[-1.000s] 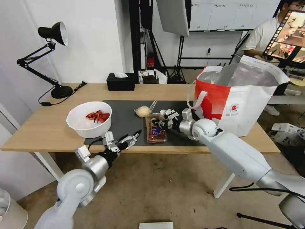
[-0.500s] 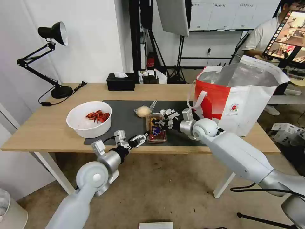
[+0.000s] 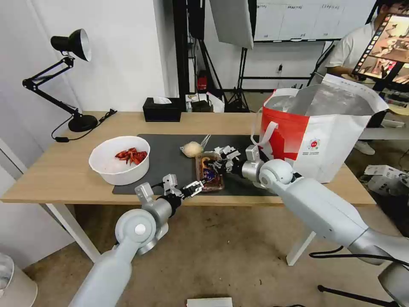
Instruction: Pick up the trash from the table and place it into the takeout bag.
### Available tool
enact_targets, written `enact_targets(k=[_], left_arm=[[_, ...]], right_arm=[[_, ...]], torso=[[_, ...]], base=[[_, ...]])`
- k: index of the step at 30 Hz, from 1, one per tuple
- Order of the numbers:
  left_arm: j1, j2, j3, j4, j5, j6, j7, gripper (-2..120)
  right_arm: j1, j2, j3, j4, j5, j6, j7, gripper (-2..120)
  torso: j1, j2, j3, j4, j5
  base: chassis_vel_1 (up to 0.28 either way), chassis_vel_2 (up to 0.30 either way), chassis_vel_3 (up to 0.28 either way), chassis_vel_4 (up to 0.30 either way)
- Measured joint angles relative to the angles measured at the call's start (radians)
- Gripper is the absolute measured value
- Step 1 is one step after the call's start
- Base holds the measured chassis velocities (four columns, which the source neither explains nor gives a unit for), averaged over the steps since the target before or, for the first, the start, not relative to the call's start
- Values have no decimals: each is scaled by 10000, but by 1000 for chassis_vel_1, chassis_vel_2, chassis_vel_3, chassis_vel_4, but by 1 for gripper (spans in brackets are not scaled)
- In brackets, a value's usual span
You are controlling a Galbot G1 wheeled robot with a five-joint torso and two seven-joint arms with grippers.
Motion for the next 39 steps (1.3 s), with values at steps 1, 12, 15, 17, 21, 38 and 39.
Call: enact_targets(k=[1, 12, 15, 17, 21, 38, 39], left_arm=[[-42, -19, 10, 38, -51, 0, -40, 100], [-517, -292, 268, 546, -265, -202, -422, 100], [-545, -328, 312, 602, -290, -331, -473, 100], [-558, -345, 333, 629, -297, -385, -511, 99], [-574, -366, 367, 698, -297, -513, -598, 88], [-529, -496, 377, 851, -241, -799, -720, 23], [-529, -496, 376, 819, -239, -807, -719, 19]], right_arm=[[-11, -13, 7, 15, 4, 0, 0, 0], [-191, -40, 169, 167, 17, 5, 2, 0], [-218, -41, 194, 176, 22, 6, 4, 0], [-229, -46, 205, 179, 25, 6, 4, 0], [-244, -52, 238, 180, 31, 9, 6, 0], [-252, -64, 260, 316, 208, 15, 57, 0], [-263, -84, 260, 341, 209, 15, 60, 0]], torso=[[0, 0, 0, 0, 0], [-1, 0, -1, 0, 0], [-1, 0, -1, 0, 1], [-2, 0, -2, 0, 0], [-2, 0, -2, 1, 1], [-1, 0, -1, -1, -1], [-1, 0, 0, -1, -1]], base=[[0, 0, 0, 0], [0, 0, 0, 0], [0, 0, 0, 0], [0, 0, 0, 0], [0, 0, 0, 0], [0, 0, 0, 0], [0, 0, 0, 0]])
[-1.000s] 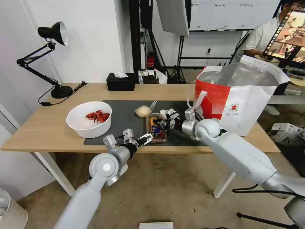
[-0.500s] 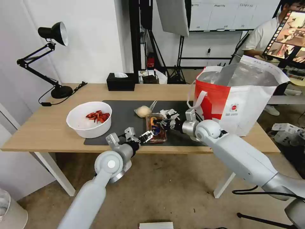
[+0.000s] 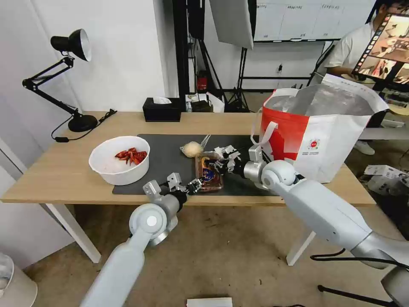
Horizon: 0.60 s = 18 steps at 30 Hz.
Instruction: Pick up the trash from the table and place it into the takeout bag.
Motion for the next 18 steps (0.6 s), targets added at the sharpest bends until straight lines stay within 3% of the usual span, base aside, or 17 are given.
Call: enact_targets(k=[6, 18], left_arm=[[22, 5, -2, -87, 29, -17, 5, 0], [80, 37, 23, -290, 196, -160, 65, 0]], right_arm=[[-84, -61, 14, 64, 0, 0, 23, 0], [-392, -325, 400, 432, 263, 184, 145, 0]], torso=[[0, 0, 0, 1, 1], [0, 0, 0, 1, 1]], base=[[0, 0, 0, 0], [0, 0, 0, 0]])
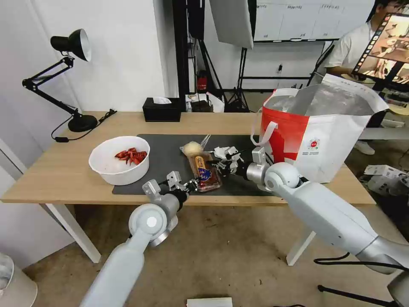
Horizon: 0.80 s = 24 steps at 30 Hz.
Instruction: Pick up the trash from the table and place it into the takeout bag.
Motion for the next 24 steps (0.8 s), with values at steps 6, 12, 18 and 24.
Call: enact_targets(k=[6, 12, 18, 24], left_arm=[[-2, 112, -65, -329, 261, -183, 263, 0], [-289, 259, -147, -453, 617, -383, 312, 0], [-919, 565, -506, -535, 844, -600, 510, 0], [-2007, 904, -352, -627, 918, -771, 680, 0]], right_arm=[[-615, -585, 947, 1109, 801, 673, 928, 0], [-2509, -1215, 2575, 2915, 1077, 1279, 2900, 17], [-5500, -1717, 4611, 5077, 465, 2335, 3773, 41], [-8370, -1543, 6140, 6633, -850, 2682, 4102, 61]], torso=[[0, 1, 0, 1, 0], [0, 0, -1, 0, -1], [-1, 2, -2, 0, -3], [-2, 1, -2, -3, 4]], base=[[0, 0, 0, 0], [0, 0, 0, 0], [0, 0, 0, 0], [0, 0, 0, 0]])
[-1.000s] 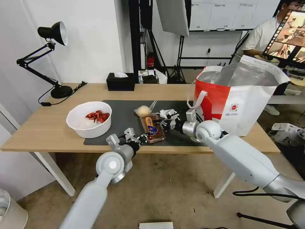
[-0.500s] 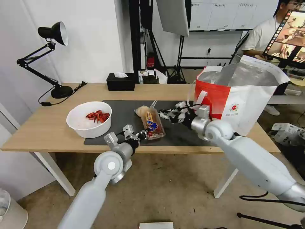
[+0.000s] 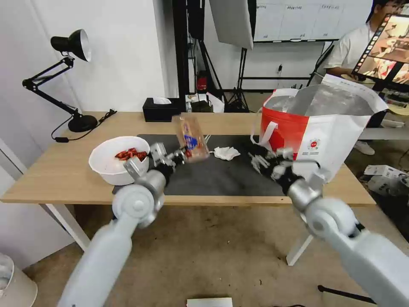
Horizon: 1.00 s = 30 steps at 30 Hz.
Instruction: Pick up the trash from the table and place it into the takeout bag.
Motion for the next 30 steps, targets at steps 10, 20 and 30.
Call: enact_targets(k=[10, 20, 30], left_arm=[[-3740, -199, 2111, 1341, 398, -663, 52, 0], [-6633, -2568, 4533, 4081, 1944, -1174, 0, 0], [-8055, -4002, 6567, 6652, 5876, -1798, 1172, 0]], right_arm=[[-3100, 1201, 981, 1170, -2234, 385, 929, 96], [-3758, 1935, 1075, 702, -2804, 1012, 889, 100], [-3809, 2092, 1063, 596, -3010, 1328, 675, 100]], torso=[[0, 0, 1, 0, -4], [2, -1, 2, 1, -1], [3, -1, 2, 3, -2]], base=[[0, 0, 0, 0], [0, 0, 0, 0], [0, 0, 0, 0]])
